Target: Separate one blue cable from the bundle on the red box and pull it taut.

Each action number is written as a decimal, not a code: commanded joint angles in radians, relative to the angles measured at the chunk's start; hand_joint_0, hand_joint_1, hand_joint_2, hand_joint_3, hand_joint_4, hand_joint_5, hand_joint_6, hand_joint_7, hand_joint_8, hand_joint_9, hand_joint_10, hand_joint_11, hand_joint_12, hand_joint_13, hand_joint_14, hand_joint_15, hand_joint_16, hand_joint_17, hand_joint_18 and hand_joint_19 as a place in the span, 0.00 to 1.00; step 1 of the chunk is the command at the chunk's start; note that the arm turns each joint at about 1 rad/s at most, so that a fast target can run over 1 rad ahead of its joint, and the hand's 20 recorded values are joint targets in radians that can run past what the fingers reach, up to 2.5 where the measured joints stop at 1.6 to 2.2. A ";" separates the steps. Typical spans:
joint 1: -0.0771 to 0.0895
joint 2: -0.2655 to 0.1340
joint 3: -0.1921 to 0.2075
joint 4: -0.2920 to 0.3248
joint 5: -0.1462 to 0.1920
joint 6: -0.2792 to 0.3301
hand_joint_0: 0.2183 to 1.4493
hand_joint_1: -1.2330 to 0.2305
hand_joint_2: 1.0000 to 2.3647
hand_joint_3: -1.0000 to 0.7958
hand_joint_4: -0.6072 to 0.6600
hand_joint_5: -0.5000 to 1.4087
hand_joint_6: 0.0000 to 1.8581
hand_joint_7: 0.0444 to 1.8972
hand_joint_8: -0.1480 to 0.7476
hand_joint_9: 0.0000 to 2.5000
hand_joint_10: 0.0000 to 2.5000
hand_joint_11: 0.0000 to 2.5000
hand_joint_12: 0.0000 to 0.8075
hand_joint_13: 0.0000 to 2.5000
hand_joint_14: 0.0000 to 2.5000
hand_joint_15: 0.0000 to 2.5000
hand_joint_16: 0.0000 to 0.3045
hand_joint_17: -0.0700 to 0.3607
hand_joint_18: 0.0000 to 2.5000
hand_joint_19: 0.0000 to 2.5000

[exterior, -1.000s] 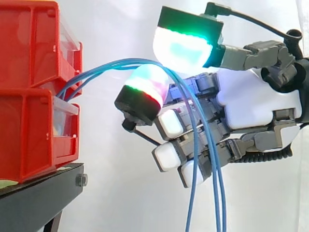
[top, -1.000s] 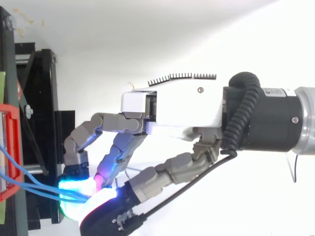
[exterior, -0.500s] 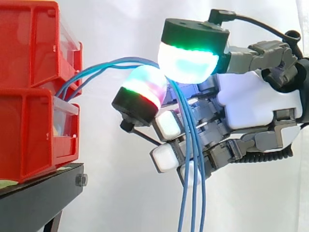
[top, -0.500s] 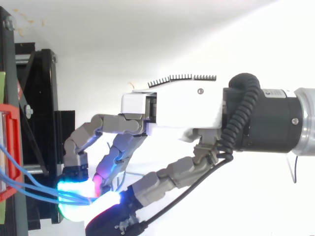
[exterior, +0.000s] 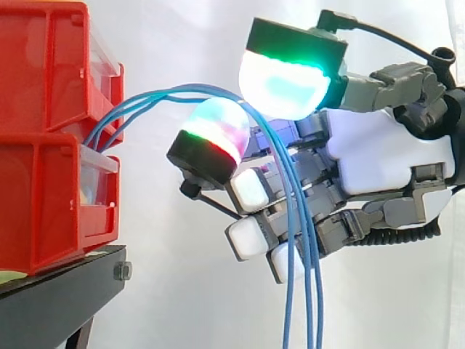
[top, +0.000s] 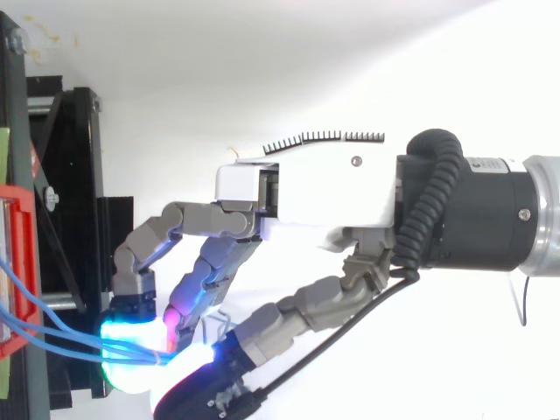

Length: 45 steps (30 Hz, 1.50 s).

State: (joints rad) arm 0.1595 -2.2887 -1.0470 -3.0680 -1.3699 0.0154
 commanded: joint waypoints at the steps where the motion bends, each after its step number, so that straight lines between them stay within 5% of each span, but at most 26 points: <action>1: 0.000 0.000 -0.001 0.000 0.000 0.000 0.27 0.36 0.00 0.30 0.62 0.19 0.44 0.53 0.57 0.38 0.00 0.15 0.48 0.36 0.00 0.12 0.16 0.41 0.33 0.19; 7: -0.002 0.000 0.001 0.000 -0.002 0.000 0.25 0.42 0.00 0.29 0.62 0.20 0.43 0.55 0.59 0.40 0.00 0.15 0.50 0.38 0.00 0.13 0.17 0.43 0.34 0.19; 13: -0.003 0.000 -0.001 0.000 -0.002 0.000 0.31 0.31 0.01 0.53 0.59 0.18 0.47 0.52 0.60 0.38 0.00 0.15 0.54 0.38 0.00 0.12 0.19 0.46 0.36 0.17; 16: -0.003 0.000 -0.001 0.000 -0.002 0.000 0.33 0.28 0.01 0.57 0.56 0.18 0.47 0.51 0.60 0.37 0.00 0.15 0.53 0.38 0.00 0.12 0.19 0.46 0.36 0.17; 28: -0.005 0.000 0.001 0.002 -0.002 0.000 0.39 0.22 0.01 0.34 0.58 0.16 0.47 0.46 0.53 0.32 0.00 0.15 0.47 0.34 0.00 0.12 0.15 0.40 0.32 0.17; 34: -0.005 0.000 -0.001 0.000 -0.002 0.000 0.28 0.36 0.00 0.28 0.62 0.18 0.45 0.52 0.57 0.37 0.01 0.15 0.48 0.36 0.00 0.12 0.16 0.41 0.33 0.19; 39: -0.006 0.000 -0.001 0.003 -0.002 0.000 0.31 0.45 0.01 0.35 0.60 0.19 0.44 0.52 0.57 0.39 0.00 0.15 0.47 0.37 0.00 0.13 0.16 0.41 0.33 0.20; 45: -0.005 0.000 -0.001 0.002 -0.002 0.000 0.31 0.42 0.01 0.46 0.62 0.19 0.43 0.49 0.60 0.39 0.00 0.15 0.52 0.38 0.00 0.12 0.18 0.45 0.36 0.19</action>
State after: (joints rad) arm 0.1541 -2.2887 -1.0469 -3.0662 -1.3714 0.0153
